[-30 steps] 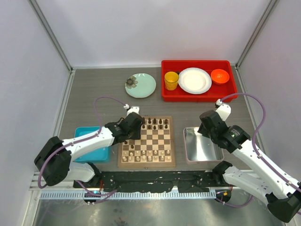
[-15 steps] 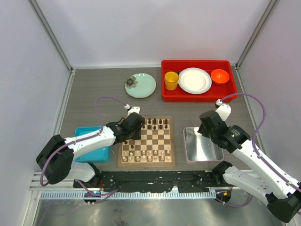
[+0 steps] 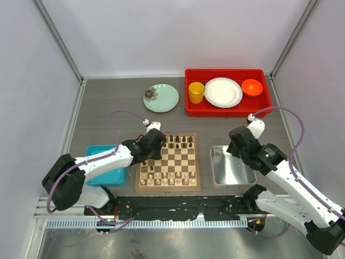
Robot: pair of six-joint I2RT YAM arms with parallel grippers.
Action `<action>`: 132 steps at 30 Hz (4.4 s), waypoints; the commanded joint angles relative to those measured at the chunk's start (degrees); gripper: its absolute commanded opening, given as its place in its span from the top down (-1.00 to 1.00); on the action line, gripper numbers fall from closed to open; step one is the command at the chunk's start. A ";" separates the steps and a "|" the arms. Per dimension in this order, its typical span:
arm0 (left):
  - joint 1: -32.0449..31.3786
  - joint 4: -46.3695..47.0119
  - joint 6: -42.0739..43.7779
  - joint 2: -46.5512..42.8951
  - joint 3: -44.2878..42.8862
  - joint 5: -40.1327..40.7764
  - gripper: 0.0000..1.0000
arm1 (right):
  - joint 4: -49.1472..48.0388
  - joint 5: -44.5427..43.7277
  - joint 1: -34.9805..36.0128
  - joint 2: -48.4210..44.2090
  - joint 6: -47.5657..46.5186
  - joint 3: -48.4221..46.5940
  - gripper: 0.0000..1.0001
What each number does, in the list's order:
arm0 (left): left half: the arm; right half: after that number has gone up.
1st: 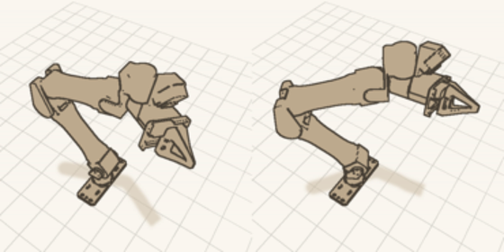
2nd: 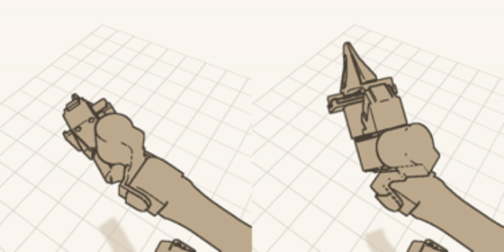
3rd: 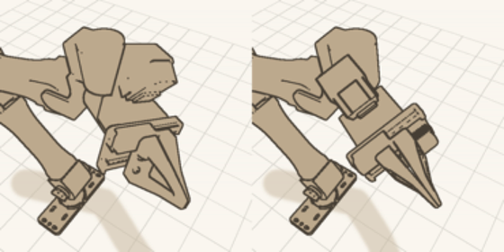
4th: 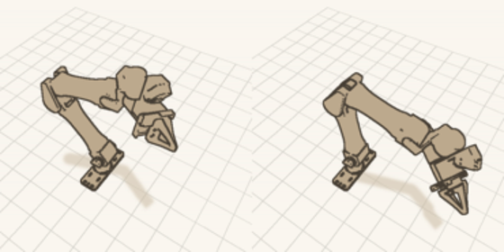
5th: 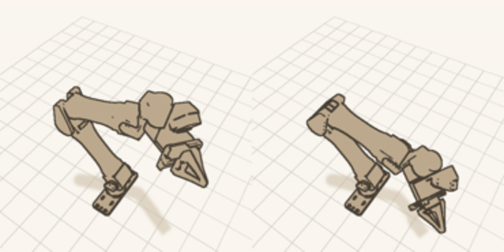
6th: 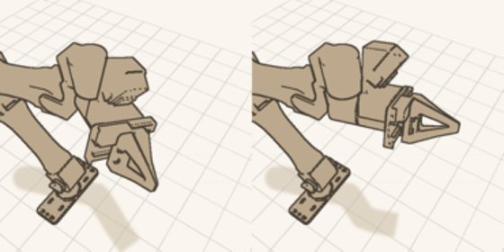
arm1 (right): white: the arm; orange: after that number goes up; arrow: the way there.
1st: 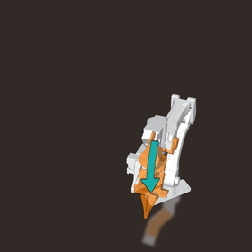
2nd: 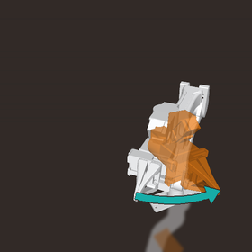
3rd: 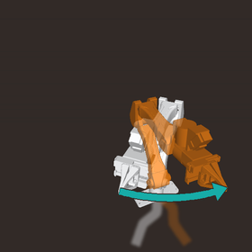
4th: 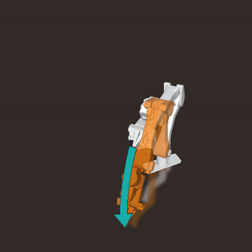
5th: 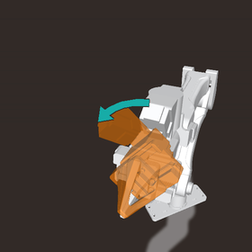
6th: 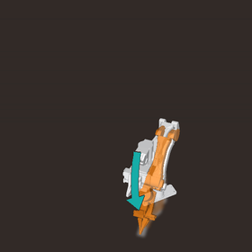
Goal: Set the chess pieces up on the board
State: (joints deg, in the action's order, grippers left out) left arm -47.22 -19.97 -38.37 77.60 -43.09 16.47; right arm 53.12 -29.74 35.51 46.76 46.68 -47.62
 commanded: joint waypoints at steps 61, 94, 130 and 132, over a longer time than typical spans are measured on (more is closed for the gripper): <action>3.80 8.01 6.11 7.91 -8.68 6.47 0.65 | 0.05 -1.55 -0.17 -0.18 -0.53 -0.90 0.09; 3.98 7.93 5.67 8.36 -7.71 5.33 0.60 | 0.14 -1.73 -0.17 -0.01 -0.71 -0.99 0.09; 3.98 6.35 5.59 6.69 -7.09 5.85 0.40 | 0.05 -1.73 -0.18 0.26 -0.62 -0.90 0.09; 3.98 5.99 5.50 5.72 -7.27 6.03 0.37 | -0.04 -1.82 -0.17 0.17 -0.53 -0.90 0.09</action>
State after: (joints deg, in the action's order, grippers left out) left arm -43.46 -13.98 -32.58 86.39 -50.00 21.04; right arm 53.23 -29.74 35.48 46.89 46.44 -47.62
